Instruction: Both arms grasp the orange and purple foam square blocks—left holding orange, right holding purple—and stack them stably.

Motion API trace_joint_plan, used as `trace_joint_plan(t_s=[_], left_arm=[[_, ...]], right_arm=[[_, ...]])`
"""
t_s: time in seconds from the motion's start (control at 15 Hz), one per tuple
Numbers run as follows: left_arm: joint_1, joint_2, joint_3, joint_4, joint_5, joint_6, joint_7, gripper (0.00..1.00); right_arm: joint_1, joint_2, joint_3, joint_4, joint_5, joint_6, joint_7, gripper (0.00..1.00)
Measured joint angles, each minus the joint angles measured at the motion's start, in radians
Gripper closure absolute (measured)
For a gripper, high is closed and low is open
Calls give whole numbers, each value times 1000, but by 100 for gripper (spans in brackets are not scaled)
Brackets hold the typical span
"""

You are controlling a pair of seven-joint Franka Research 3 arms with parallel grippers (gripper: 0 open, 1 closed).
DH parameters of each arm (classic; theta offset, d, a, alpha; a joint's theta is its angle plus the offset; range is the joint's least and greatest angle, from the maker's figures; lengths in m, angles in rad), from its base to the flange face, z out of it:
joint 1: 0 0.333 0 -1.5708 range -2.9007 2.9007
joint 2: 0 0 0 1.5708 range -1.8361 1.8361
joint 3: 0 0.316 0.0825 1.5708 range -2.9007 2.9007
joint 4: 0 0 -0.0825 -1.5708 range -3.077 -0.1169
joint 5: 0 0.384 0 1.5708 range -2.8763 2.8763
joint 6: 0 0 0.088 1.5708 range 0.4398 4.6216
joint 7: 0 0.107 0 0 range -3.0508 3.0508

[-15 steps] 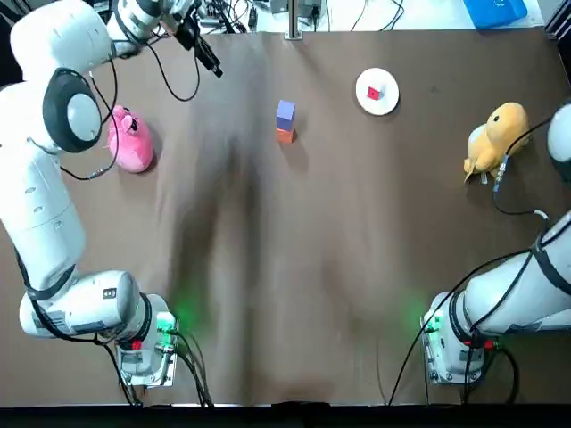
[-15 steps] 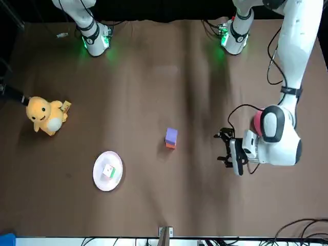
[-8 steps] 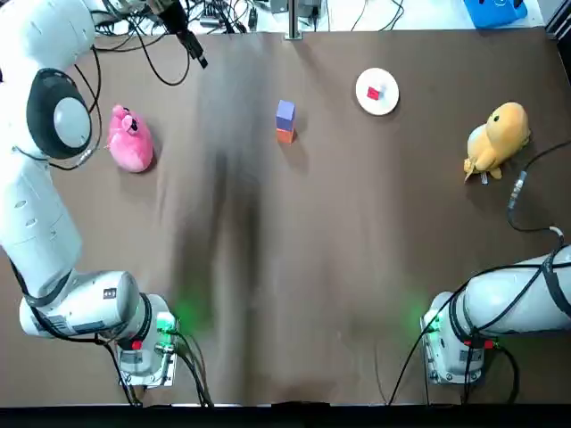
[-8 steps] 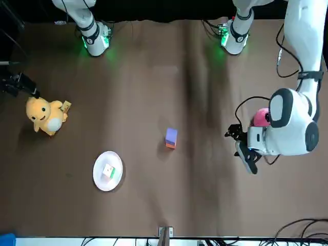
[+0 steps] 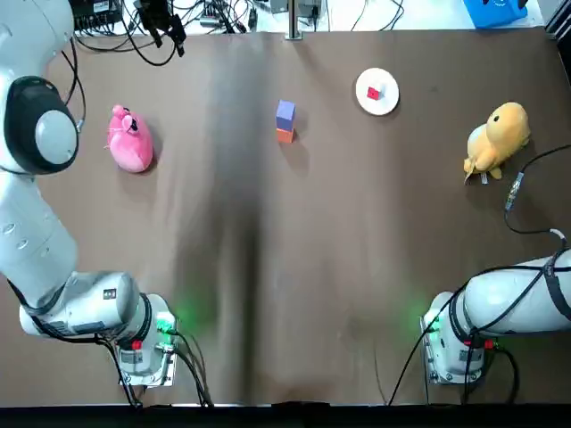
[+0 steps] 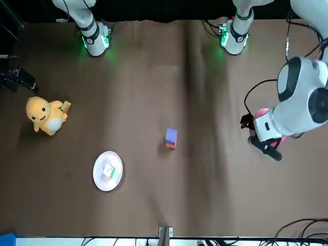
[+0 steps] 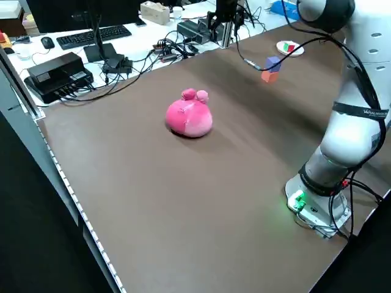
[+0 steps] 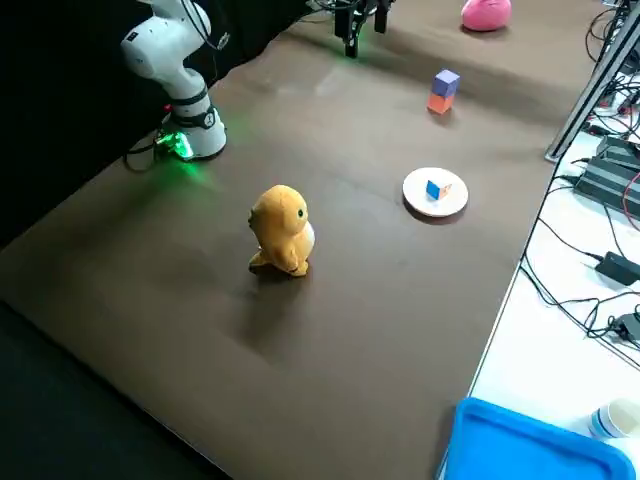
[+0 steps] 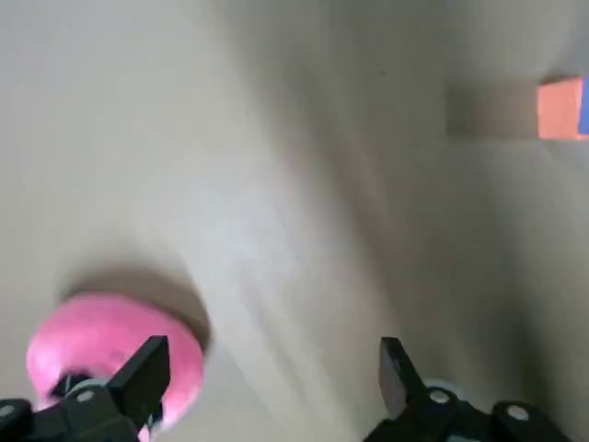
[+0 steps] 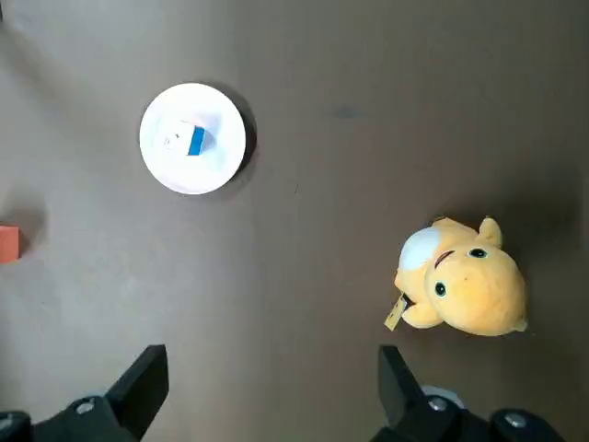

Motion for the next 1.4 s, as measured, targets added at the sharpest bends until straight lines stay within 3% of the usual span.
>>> trace_joint_plan(t_s=[0.47, 1.2, 1.4], left_arm=[[-2, -163, -40, 0, 72, -65, -347, 0], [18, -169, -30, 8, 72, -64, -353, 0], [60, -170, -29, 9, 71, -63, -254, 0]], right_arm=[[-2, 7, 7, -3, -80, -57, -9, 0], [-2, 8, 13, -12, -81, -66, -58, 0], [-2, 8, 14, -12, -80, -66, -58, 0]])
